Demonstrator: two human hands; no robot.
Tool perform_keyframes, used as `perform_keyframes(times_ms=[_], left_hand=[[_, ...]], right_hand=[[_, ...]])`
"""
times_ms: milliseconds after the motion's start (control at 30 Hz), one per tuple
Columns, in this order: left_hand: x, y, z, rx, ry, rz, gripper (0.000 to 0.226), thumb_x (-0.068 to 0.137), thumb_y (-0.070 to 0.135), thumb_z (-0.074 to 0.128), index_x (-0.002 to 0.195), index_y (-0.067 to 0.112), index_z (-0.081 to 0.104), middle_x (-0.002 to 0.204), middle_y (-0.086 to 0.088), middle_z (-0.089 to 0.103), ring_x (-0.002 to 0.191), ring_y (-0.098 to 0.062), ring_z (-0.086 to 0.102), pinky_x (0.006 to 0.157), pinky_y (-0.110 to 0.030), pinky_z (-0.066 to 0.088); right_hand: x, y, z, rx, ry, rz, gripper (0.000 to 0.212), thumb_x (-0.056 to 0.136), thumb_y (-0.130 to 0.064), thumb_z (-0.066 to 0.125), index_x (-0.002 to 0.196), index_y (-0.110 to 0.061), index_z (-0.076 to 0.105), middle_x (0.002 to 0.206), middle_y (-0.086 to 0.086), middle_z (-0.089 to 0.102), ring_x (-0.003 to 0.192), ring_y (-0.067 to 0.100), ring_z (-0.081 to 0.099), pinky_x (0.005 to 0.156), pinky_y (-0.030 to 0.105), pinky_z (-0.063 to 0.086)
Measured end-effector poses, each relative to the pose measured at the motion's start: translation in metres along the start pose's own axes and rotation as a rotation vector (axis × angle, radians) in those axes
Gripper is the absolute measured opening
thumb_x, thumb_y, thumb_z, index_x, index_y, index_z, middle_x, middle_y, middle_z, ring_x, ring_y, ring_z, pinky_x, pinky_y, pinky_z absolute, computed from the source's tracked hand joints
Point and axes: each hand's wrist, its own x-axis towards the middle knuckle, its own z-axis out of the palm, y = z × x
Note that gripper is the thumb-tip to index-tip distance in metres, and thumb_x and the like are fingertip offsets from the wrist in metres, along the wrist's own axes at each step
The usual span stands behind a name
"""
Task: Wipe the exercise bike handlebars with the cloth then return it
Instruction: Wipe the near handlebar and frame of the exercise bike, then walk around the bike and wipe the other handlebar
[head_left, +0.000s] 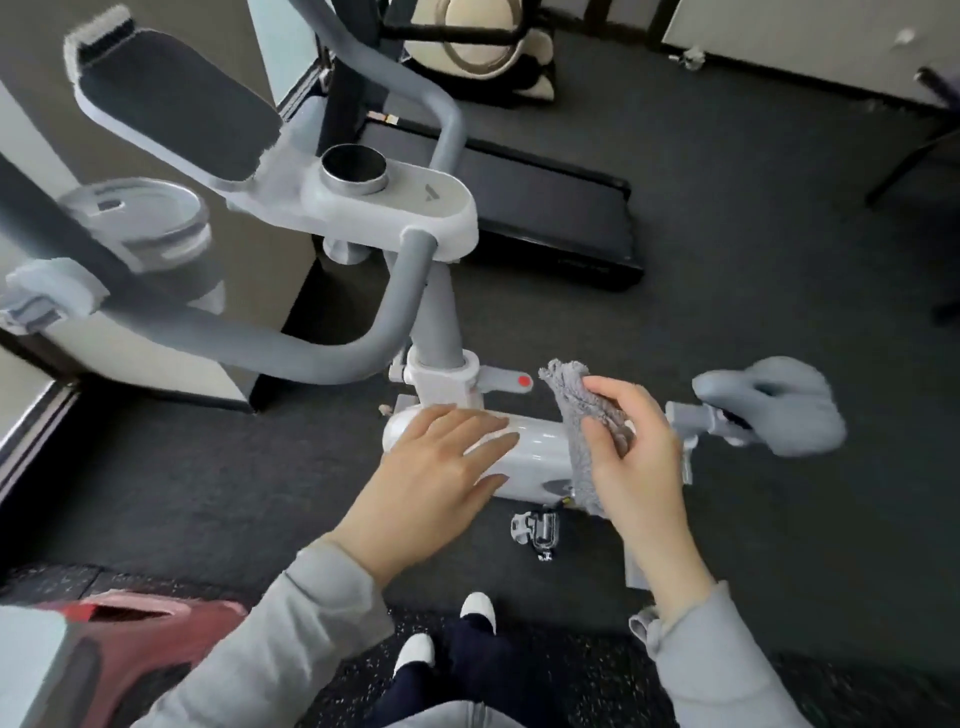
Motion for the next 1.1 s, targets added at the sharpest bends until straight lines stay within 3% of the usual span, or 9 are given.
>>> perform_keyframes(times_ms=[233,433,567,833,1100], left_hand=[[0.019,0.027,0.09,-0.048,-0.467,0.022,0.045,0.092,0.036,0.048,0.133,0.016,0.047,0.14,-0.003,0.049,0.128,-0.021,0.044,0.109,-0.034,0.032],[0.015,0.063,0.172,-0.03,-0.85,-0.052,0.051,0.093,0.042,0.045,0.137,0.017,0.041,0.143,-0.005,0.045,0.129,-0.026,0.044,0.109,-0.042,0.036],[-0.003,0.101,0.215,-0.033,-1.024,-0.142,0.051,0.092,0.043,0.048,0.135,0.015,0.045,0.144,-0.005,0.045,0.132,-0.023,0.042,0.111,-0.041,0.034],[-0.028,0.195,0.268,0.001,-1.11,-0.274,0.049,0.09,0.043,0.051,0.129,0.014,0.051,0.135,-0.009,0.054,0.124,-0.029,0.05,0.106,-0.041,0.04],[0.001,0.27,0.299,0.065,-1.115,-0.2,0.053,0.088,0.046,0.051,0.133,0.017,0.047,0.139,-0.011,0.049,0.129,-0.029,0.045,0.11,-0.04,0.036]], right_hand=[[-0.069,0.029,-0.079,-0.212,0.149,0.089,0.038,0.079,0.016,0.055,0.107,-0.007,0.065,0.104,0.001,0.063,0.095,0.001,0.055,0.084,-0.002,0.036],[-0.138,0.058,-0.14,-0.266,0.281,0.206,0.038,0.08,0.013,0.056,0.109,-0.01,0.065,0.108,0.002,0.065,0.099,0.007,0.059,0.089,0.005,0.041],[-0.184,0.081,-0.176,-0.243,0.326,0.288,0.037,0.079,0.013,0.057,0.108,-0.01,0.066,0.106,0.001,0.064,0.096,0.003,0.056,0.087,0.002,0.038],[-0.261,0.13,-0.262,-0.224,0.366,0.391,0.038,0.079,0.012,0.058,0.108,-0.011,0.065,0.105,-0.002,0.062,0.096,0.001,0.055,0.087,0.002,0.038],[-0.312,0.169,-0.334,-0.22,0.516,0.521,0.039,0.08,0.013,0.058,0.108,-0.013,0.065,0.105,-0.005,0.062,0.098,0.001,0.056,0.089,0.004,0.041]])
